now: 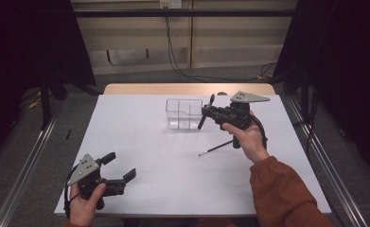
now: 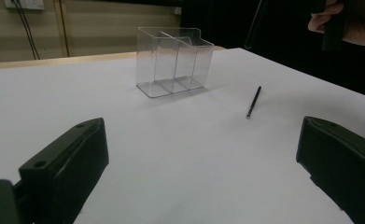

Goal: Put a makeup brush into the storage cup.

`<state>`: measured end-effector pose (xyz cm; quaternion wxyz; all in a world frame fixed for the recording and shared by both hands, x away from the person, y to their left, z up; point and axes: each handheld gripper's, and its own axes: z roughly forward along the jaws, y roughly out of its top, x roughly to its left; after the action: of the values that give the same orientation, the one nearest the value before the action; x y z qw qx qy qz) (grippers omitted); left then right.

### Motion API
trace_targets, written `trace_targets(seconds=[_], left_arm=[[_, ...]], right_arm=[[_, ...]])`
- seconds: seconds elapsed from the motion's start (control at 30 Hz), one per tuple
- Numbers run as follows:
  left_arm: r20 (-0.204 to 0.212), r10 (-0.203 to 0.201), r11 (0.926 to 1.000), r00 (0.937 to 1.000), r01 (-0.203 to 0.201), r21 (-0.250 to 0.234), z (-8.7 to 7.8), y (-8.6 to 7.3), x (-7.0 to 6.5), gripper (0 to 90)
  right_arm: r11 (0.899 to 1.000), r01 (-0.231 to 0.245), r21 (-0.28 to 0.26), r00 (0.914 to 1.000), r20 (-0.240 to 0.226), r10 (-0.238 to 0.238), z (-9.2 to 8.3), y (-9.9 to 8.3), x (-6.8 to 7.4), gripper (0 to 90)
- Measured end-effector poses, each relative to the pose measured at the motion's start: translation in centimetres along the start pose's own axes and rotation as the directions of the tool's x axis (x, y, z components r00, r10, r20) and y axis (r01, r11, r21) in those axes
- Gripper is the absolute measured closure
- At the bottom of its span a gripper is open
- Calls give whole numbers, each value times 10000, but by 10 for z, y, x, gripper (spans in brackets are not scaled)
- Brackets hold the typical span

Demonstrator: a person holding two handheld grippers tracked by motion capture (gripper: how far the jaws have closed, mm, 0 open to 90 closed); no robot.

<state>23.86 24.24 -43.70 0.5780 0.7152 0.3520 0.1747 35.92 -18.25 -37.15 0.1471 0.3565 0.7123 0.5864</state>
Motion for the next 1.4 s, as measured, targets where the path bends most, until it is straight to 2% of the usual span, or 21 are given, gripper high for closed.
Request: trace_targets(seconds=[0.47,0.87,1.03,1.23,1.4], left_arm=[[-23,20,10000,10000,-20,85,1,0,0,24],[-40,44,9999,10000,-43,112,1,0,2,24],[-24,-7,10000,10000,7,57,2,1,2,24],[-238,58,10000,9997,-58,22,2,1,4,24],[-197,35,10000,9998,-35,2,2,0,5,24]], right_arm=[[9998,150,-108,9996,258,-147,13,15,-12,788],[9994,349,64,9976,604,-353,30,26,-21,788],[9994,330,136,9966,757,-339,35,28,-24,788],[9987,411,305,9949,906,-437,43,28,-28,788],[9982,426,423,9935,1035,-468,50,29,-31,788]])
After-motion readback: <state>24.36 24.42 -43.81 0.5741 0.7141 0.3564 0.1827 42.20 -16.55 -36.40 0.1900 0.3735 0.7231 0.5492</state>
